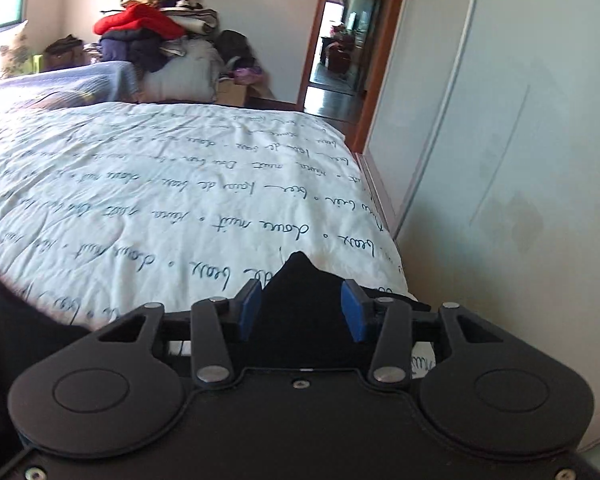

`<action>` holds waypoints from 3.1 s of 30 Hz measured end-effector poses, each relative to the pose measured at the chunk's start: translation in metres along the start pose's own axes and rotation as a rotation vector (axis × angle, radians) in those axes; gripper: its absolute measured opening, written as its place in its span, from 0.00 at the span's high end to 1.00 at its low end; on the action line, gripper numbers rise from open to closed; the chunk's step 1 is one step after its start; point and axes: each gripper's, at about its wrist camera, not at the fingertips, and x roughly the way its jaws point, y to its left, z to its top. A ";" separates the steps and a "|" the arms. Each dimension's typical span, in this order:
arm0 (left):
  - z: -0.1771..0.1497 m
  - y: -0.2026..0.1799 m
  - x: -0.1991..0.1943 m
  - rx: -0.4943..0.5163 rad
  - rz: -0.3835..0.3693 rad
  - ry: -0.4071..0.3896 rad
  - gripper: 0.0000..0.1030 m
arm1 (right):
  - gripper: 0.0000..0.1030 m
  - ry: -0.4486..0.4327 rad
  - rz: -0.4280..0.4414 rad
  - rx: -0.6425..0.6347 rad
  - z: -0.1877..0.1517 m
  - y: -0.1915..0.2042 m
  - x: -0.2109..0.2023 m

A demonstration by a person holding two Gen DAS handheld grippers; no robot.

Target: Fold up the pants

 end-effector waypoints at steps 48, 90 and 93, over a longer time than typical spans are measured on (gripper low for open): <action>0.019 -0.001 -0.009 -0.090 -0.129 0.010 0.33 | 0.84 0.015 -0.063 0.684 -0.159 -0.162 -0.084; 0.020 0.003 0.003 -0.145 0.101 0.024 0.17 | 0.36 0.051 0.095 -0.070 -0.128 -0.017 -0.112; 0.030 0.018 0.007 -0.220 0.189 -0.011 0.15 | 0.32 -0.026 0.165 -0.010 -0.110 -0.012 -0.110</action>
